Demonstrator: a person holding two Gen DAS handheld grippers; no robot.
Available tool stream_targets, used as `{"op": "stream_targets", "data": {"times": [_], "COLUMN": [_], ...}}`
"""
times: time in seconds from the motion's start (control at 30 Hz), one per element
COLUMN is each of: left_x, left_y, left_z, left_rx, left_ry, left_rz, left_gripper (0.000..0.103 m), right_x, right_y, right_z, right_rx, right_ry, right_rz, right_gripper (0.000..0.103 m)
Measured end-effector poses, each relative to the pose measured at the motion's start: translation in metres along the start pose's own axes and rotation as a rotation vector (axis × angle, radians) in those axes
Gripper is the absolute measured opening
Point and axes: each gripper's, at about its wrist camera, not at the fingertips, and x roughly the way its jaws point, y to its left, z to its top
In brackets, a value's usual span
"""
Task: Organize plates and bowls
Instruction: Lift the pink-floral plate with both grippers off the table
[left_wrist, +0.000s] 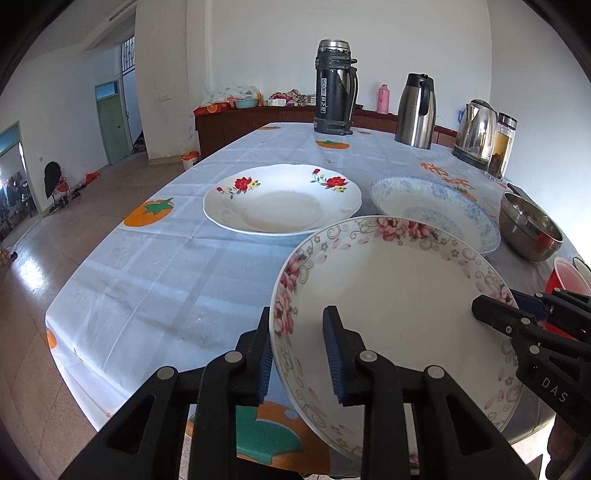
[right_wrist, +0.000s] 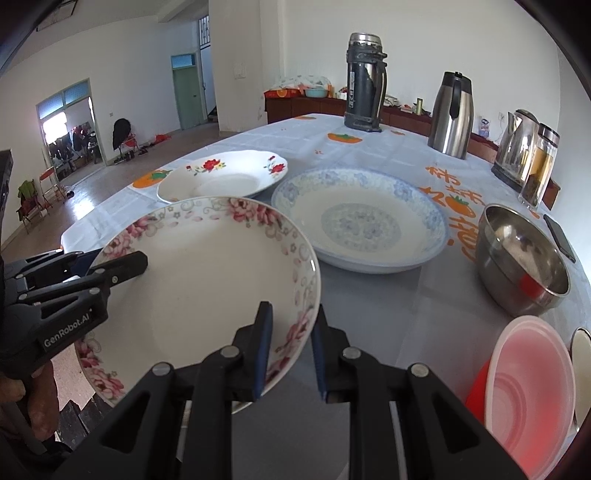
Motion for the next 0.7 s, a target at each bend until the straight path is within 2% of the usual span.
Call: {"op": "stream_targets", "data": {"times": [0.7], "left_x": [0.0], "left_y": [-0.003], "left_z": [0.031], "left_rx": [-0.004], "left_ry": [-0.077], "left_rz": [0.037], "left_gripper": [0.026], "right_x": [-0.001], "right_y": [-0.008], "right_z": [0.022], "right_rx": [0.009], "right_ry": [-0.102], "right_rz": [-0.027], "right_gripper": [0.021]}}
